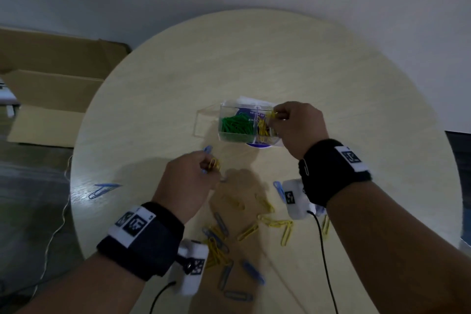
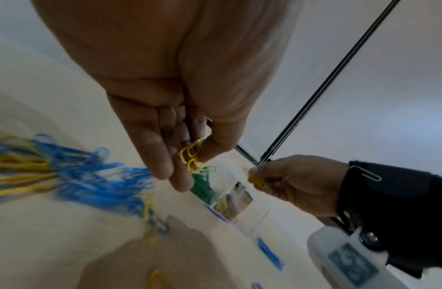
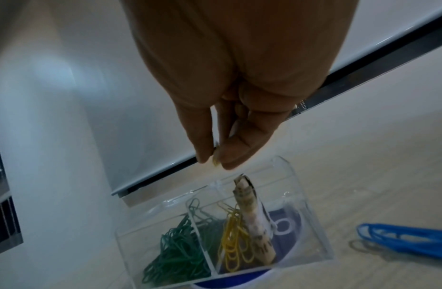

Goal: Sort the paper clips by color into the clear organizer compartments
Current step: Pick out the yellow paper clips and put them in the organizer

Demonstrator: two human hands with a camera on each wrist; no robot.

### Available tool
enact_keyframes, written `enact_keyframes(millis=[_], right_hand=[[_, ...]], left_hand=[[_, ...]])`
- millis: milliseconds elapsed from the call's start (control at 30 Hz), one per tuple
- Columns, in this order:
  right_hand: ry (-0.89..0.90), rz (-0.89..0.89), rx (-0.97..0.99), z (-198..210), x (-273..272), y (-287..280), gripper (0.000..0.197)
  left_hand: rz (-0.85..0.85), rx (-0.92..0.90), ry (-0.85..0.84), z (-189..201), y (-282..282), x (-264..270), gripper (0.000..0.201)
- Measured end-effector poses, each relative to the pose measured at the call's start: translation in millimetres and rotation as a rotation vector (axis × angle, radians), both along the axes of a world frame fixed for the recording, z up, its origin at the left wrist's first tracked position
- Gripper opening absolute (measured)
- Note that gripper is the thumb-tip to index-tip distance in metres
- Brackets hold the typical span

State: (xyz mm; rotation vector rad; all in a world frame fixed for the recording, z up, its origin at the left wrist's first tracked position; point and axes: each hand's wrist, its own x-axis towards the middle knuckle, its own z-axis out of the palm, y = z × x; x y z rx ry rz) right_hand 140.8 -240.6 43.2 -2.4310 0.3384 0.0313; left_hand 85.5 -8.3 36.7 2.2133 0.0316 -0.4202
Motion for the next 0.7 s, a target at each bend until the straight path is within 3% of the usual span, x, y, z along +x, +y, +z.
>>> enact_keyframes(millis=[67,167,267,467,567,700], right_hand=[[-0.011,0.024,0.024,-3.0,-0.4,-1.0,0.028],[-0.066,-0.076,0.101,-2.1,-16.0,-12.6,0.03],[-0.092,-0.196,0.242,2.8,-43.0,-26.3,0.022],[-0.052,-0.231,0.297,-8.3,-86.4,-43.9,0.016],[-0.053,-0.218,0.248,-9.9,-96.2,-49.6,0.015],[-0.042,-0.213,0.223,-13.7,-105.0,-54.6,0.012]], left_hand=[[0.021,-0.044,-0.015,3.8,-12.6,13.1,0.007],[0.024,-0.066,-0.079,8.6,-34.2,32.6,0.006],[0.01,0.022,-0.15,10.0,-57.4,53.8,0.009],[-0.05,0.112,-0.222,5.1,-98.0,88.7,0.014],[-0.145,0.143,-0.19,-0.2,-102.5,93.6,0.025],[-0.087,0.07,-0.155,-2.0,-88.7,93.1,0.044]])
